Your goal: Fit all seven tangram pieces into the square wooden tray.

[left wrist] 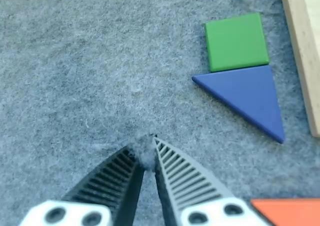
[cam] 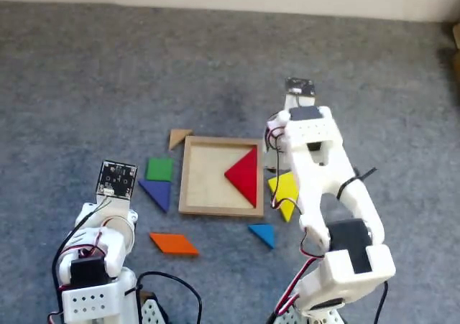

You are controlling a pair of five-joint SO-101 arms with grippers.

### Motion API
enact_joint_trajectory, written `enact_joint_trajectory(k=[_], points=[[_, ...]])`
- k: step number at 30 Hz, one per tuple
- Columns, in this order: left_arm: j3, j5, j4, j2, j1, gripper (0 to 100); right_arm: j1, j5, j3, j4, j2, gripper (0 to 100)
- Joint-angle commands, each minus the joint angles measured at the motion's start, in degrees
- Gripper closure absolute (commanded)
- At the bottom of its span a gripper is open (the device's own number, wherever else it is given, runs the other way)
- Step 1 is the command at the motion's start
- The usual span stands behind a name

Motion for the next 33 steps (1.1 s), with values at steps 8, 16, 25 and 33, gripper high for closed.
enact_joint_trajectory(k=[8, 16, 25, 33], points=[[1.2, 0.3, 0.3, -1.6, -0.6, 99, -2.9, -1.3, -0.9, -2.9, 8.8, 63.3], [1.2, 0.3, 0.3, -1.6, -0.6, 99, -3.6, -1.1, -1.2, 1.7, 10.0, 63.4], [1.2, 0.3, 0.3, -1.6, -0.6, 99, -4.4, -0.4, -2.5, 2.9, 10.4, 63.4], [1.2, 0.3, 0.3, -1.6, -0.6, 99, -4.2, 1.8, -2.5, 2.9, 10.5, 70.0]])
